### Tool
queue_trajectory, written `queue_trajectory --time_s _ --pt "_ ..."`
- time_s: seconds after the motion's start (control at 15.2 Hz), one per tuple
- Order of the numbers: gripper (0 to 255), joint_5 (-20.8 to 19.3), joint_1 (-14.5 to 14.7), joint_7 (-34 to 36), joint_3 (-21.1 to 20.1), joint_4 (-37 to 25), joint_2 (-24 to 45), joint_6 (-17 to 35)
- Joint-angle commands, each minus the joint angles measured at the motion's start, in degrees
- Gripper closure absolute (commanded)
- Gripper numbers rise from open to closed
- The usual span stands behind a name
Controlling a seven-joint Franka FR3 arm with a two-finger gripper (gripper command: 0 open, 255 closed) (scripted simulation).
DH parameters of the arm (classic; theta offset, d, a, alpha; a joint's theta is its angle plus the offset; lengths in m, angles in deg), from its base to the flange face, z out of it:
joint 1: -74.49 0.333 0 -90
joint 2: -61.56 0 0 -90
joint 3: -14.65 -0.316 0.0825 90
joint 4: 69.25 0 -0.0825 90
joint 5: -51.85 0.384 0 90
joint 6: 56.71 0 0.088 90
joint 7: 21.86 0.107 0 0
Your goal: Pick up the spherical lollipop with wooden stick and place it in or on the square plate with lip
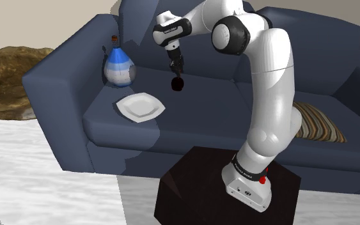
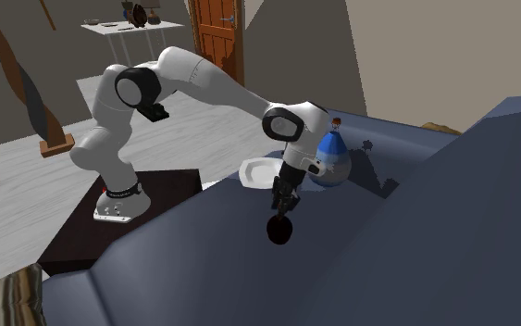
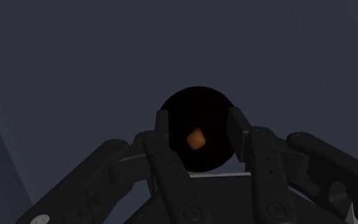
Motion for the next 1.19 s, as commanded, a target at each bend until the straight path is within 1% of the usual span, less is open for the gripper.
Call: queue_trajectory --time_s 0.0,0.59,1.12 --pt "255 0.1 0.0 0.0 0.0 -0.1 0.3 -0.1" --pt "255 0.0 0.1 -1.6 0.1 -4.1 -1.5 -5.7" --pt "255 0.0 0.2 -3.2 0.3 -9.0 -2.3 -11.1"
